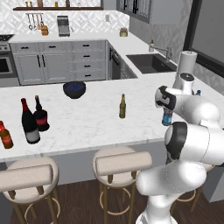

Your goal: Move the plastic bottles in the middle to the plastics group, and the glass bottles in the middle to the glass group.

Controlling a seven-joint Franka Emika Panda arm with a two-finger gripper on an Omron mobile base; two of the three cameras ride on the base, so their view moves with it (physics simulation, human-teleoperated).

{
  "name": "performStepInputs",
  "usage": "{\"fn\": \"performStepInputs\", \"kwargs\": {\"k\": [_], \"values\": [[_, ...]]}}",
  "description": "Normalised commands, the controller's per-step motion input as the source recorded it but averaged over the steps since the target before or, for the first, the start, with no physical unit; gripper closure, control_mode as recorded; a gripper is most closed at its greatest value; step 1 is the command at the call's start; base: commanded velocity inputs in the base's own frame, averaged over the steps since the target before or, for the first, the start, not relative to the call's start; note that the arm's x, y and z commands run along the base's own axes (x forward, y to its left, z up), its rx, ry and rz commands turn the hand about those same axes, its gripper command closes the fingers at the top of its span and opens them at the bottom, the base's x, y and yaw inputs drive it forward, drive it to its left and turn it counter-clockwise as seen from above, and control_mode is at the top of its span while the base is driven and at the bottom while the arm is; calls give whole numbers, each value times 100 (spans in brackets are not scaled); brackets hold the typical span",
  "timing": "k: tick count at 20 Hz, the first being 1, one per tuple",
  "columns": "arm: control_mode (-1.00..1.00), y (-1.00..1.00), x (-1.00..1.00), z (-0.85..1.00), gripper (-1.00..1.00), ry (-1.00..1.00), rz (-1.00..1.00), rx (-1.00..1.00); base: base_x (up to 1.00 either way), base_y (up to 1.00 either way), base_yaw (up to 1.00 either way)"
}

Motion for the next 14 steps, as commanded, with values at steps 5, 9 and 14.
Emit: {"fn": "performStepInputs", "kwargs": {"k": [5,9,14], "values": [[-100,-92,0,19,100,0,-19,3,0,0,0],[-100,-67,0,0,100,0,-20,0,0,0,0],[-100,-18,10,0,100,-1,-24,0,0,0,0]]}}
